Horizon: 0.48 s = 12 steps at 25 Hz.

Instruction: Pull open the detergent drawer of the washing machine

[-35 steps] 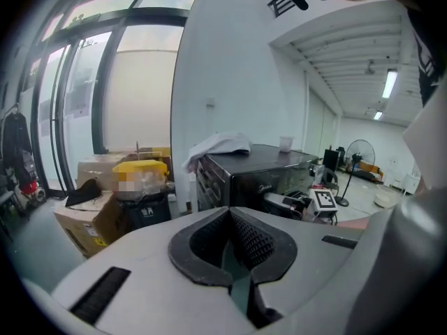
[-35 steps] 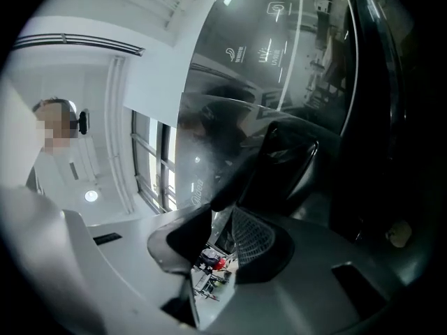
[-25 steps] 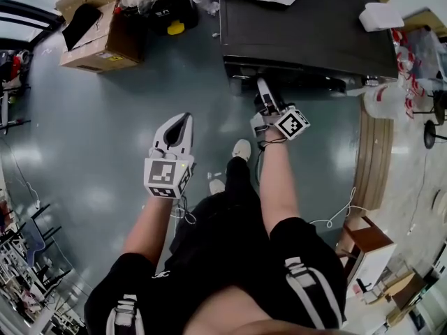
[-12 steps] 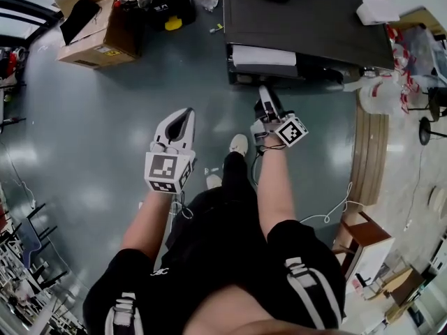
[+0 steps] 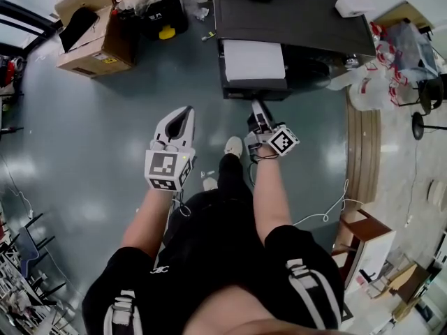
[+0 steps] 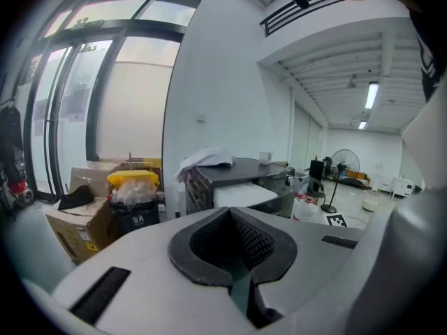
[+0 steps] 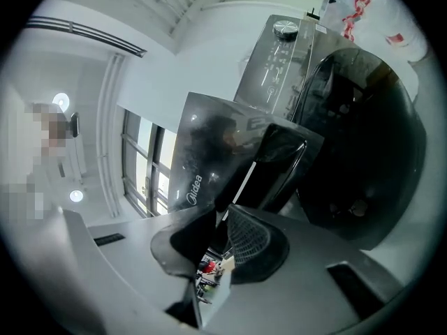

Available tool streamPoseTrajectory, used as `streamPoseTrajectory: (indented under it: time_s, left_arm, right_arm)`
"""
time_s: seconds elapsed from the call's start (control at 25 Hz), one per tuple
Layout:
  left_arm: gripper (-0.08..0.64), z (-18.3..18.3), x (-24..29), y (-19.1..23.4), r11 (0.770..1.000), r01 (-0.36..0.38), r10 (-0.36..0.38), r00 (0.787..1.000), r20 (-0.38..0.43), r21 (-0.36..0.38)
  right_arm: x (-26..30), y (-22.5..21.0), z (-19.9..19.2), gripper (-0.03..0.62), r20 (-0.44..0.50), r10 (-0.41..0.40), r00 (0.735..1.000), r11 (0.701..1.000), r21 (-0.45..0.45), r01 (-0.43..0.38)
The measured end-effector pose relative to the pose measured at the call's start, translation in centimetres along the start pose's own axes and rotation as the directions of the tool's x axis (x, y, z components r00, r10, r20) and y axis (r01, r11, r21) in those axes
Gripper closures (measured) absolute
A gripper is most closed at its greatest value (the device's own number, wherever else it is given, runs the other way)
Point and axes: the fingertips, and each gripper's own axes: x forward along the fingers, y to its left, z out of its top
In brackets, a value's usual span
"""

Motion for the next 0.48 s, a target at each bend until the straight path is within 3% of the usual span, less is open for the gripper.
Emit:
streamPoseTrajectory:
  time_s: [0.12,0.28,0.48]
  left_arm:
    - [0.558,0.1,-1.1,-1.0,1.0,0.002,-0.002,1.0,0.007,0.007]
    - [0.558,0.1,-2.8,-1.9,1.0,0.0,0.0,1.0,0.007,0.004]
    - [0.558,0.0,-4.3,-2.9,1.0,0.006,-0.006,1.0,0.009,0.016]
  right_arm:
    - [-1.3,0.2,-0.3,0.568,0.005,-0.014,1.0,1.0,0.013,0.014]
    - [-2.9,2.6,0.3,0.589,0.073,0.059,0.996,0.997,0.043,-0.062]
    - [-4.2,3.1,0.2,0.59,0.06,0.021,0.998,0.999,0.027,-0.023]
